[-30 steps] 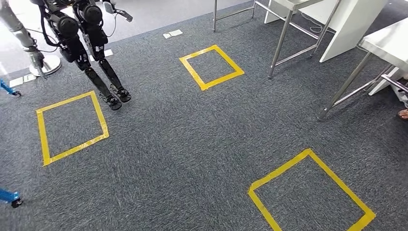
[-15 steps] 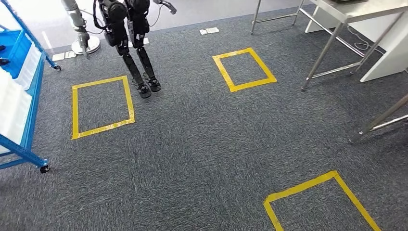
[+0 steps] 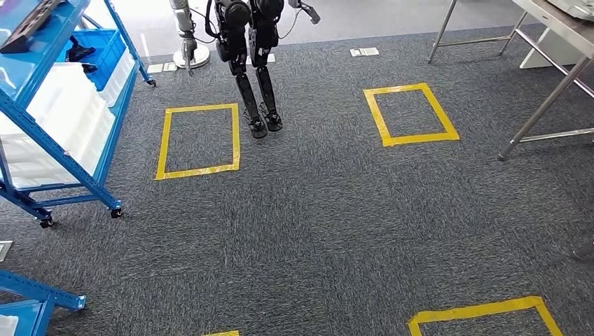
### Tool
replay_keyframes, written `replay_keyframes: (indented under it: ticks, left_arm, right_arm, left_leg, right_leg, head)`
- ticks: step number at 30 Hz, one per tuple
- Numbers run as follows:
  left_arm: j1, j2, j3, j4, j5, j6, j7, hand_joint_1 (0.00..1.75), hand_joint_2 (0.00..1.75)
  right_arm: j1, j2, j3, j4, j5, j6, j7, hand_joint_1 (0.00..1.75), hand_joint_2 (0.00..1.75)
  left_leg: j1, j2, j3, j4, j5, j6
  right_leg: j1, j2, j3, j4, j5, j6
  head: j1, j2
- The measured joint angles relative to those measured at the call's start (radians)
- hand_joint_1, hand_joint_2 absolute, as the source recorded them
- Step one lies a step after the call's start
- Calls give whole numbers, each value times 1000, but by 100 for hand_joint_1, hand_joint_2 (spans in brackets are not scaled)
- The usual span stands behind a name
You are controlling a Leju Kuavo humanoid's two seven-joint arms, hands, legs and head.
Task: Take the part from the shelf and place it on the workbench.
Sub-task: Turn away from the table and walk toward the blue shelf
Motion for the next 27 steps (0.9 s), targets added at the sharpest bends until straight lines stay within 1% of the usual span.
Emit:
replay_keyframes:
  ticks: [1, 2, 3, 4, 5, 6, 7, 8, 9, 10, 11, 12, 13, 14, 15, 16, 17, 18, 19, 20, 21, 22, 23, 24, 25, 26, 27]
  left_arm:
    - [0, 0, 0, 0, 0, 0, 1, 0, 0]
    - [0, 0, 0, 0, 0, 0, 2, 0, 0]
    - [-1, 0, 0, 0, 1, 0, 3, 0, 0]
    - [-1, 1, 0, 0, 1, 0, 4, 0, 0]
    - [0, 1, 0, 0, 2, 0, 6, 0, 0]
    - [1, 2, 0, 0, 3, 0, 10, 0, 0]
    - [1, 2, 0, 0, 3, 1, 15, 0, 0]
    - [1, 3, 0, 0, 3, 3, 22, 0, 0]
    - [0, 3, 0, 0, 2, 6, 28, 0, 0]
    - [-2, 3, 0, 0, 1, 8, 33, 0, 0]
    - [-3, 2, 0, 0, -1, 9, 36, 0, 0]
    - [-3, 2, 0, 0, -3, 8, 38, 0, 0]
    - [-3, 2, 0, 0, -5, 7, 39, 0, 0]
    - [-2, 2, 0, 0, -7, 4, 39, 0, 0]
    - [-2, 2, 0, 0, -8, 2, 39, 0, 0]
    - [-2, 2, -1, 0, -10, -1, 40, 0, 0]
    - [-3, 2, -2, 0, -13, -4, 41, 0, 0]
    - [-3, 3, -4, 0, -19, -8, 42, 0, 0]
    - [-3, 3, -7, 0, -25, -13, 44, 0, 0]
    - [-3, 4, -10, 0, -32, -19, 46, 0, 0]
    - [-2, 5, -15, 0, -39, -26, 48, 0, 0]
    - [-2, 6, -19, 0, -46, -32, 50, 0, 0]
    - [-1, 7, -24, 0, -53, -40, 51, 0, 0]
    - [-1, 8, -29, 0, -61, -46, 52, 0, 0]
    - [-1, 9, -34, 0, -70, -53, 52, 0, 0]
    - [0, 11, -41, 0, -78, -60, 53, 0, 0]
    - [1, 13, -48, 0, -87, -66, 54, 0, 0]
  right_arm:
    - [1, 0, 0, 0, 0, 0, 1, 0, 0]
    - [3, 0, 0, 0, 1, -1, 2, 0, 0]
    - [6, 0, -1, 0, 2, -1, 3, 0, 0]
    - [8, 0, -1, 0, 3, -2, 4, 0, 0]
    - [9, 0, -1, 0, 6, -2, 7, 0, 0]
    - [8, 0, -1, 0, 10, -2, 10, 0, 0]
    - [7, 0, -1, 0, 14, -2, 12, 0, 0]
    - [6, 2, -1, 0, 17, -2, 15, 0, 0]
    - [5, 3, -1, 0, 19, -2, 18, 0, 0]
    - [5, 4, -1, 0, 20, -1, 21, 0, 0]
    - [4, 6, -1, 0, 20, 2, 25, 0, 0]
    - [3, 6, -1, 0, 20, 5, 29, 0, 0]
    - [1, 7, -1, 0, 20, 8, 33, 0, 0]
    - [-1, 8, -1, 0, 20, 10, 36, 0, 0]
    - [-2, 9, -1, 0, 19, 12, 37, 0, 0]
    - [-2, 9, -1, 0, 16, 12, 38, 0, 0]
    - [0, 10, -2, 0, 13, 12, 39, 0, 0]
    - [1, 10, -3, 0, 8, 12, 39, 0, 0]
    - [1, 11, -4, 0, 2, 11, 40, 0, 0]
    - [0, 12, -6, 0, -3, 10, 40, 0, 0]
    - [-2, 13, -9, 0, -8, 7, 40, 0, 0]
    - [-2, 13, -13, 0, -15, 4, 41, 0, 0]
    - [0, 13, -18, 0, -23, 0, 43, 0, 0]
    - [3, 13, -25, 0, -31, -4, 46, 0, 0]
    - [6, 14, -32, 0, -40, -8, 49, 0, 0]
    - [10, 16, -39, 0, -50, -12, 53, 0, 0]
    - [11, 18, -46, 0, -58, -16, 57, 0, 0]
  left_leg:
    - [0, 28, -18, 39, -26, -4]
    - [0, 63, -46, 99, -62, -7]
    - [1, 89, -79, 170, -99, -11]
    - [3, 103, -108, 232, -125, -13]
    - [5, 109, -123, 264, -131, -15]
    - [6, 113, -118, 259, -119, -16]
    - [7, 120, -93, 215, -93, -15]
    - [8, 137, -53, 147, -64, -14]
    - [6, 162, -13, 79, -42, -11]
    - [4, 181, 18, 26, -29, -8]
    - [0, 194, 35, -4, -25, -4]
    - [-4, 192, 39, -13, -26, 0]
    - [-7, 178, 37, -15, -24, 6]
    - [-6, 166, 39, -20, -20, 13]
    - [-4, 154, 41, -26, -14, 22]
    - [-1, 141, 42, -33, -8, 29]
    - [2, 128, 43, -37, -4, 35]
    - [2, 114, 41, -38, -2, 38]
    - [2, 100, 39, -38, -1, 38]
    - [2, 85, 38, -37, -1, 38]
    - [2, 69, 38, -37, 0, 38]
    - [2, 53, 40, -36, 0, 36]
    - [3, 35, 40, -34, 1, 34]
    - [5, 19, 40, -32, 1, 30]
    - [4, 5, 37, -28, 1, 24]
    - [3, -5, 34, -26, 1, 17]
    - [2, -13, 30, -26, 2, 11]
  right_leg:
    - [-2, -14, 2, -2, 3, -9]
    - [0, -29, 3, -3, 4, -15]
    - [3, -45, 2, -3, 4, -21]
    - [7, -61, 0, -3, 3, -23]
    - [8, -77, -2, -3, 2, -24]
    - [9, -91, -4, -2, 1, -25]
    - [9, -103, -5, -2, 0, -25]
    - [10, -114, -3, -2, -2, -24]
    - [13, -124, -1, -2, -6, -21]
    - [17, -133, 2, -2, -10, -17]
    - [21, -142, 5, -1, -13, -12]
    - [24, -152, 7, -2, -16, -7]
    - [25, -164, 12, -4, -17, -2]
    - [24, -166, 15, -2, -20, 3]
    - [22, -148, 13, 9, -28, 7]
    - [20, -119, 1, 40, -45, 9]
    - [16, -84, -24, 91, -70, 9]
    - [14, -55, -56, 157, -98, 7]
    - [13, -43, -90, 225, -123, 7]
    - [11, -40, -112, 271, -136, 12]
    - [8, -38, -118, 283, -132, 19]
    - [4, -35, -105, 254, -111, 30]
    - [-2, -26, -76, 189, -78, 42]
    - [-9, -4, -45, 118, -49, 52]
    - [-13, 14, -22, 58, -26, 54]
    - [-14, 29, -11, 22, -13, 51]
    - [-11, 34, -9, 11, -11, 43]
  head:
    - [-3, 0]
    - [-6, 0]
    - [-9, 0]
    - [-9, 0]
    - [-9, 0]
    - [-10, 0]
    - [-10, 0]
    - [-10, 0]
    - [-10, 0]
    - [-9, 0]
    - [-8, 0]
    - [-6, 0]
    - [-5, 0]
    - [-5, 0]
    - [-4, 0]
    - [-3, 0]
    - [-1, 0]
    - [1, 0]
    - [1, 0]
    - [1, 0]
    - [1, 0]
    - [0, 0]
    - [1, 0]
    - [1, 0]
    - [2, 0]
    - [2, 0]
    - [1, 0]
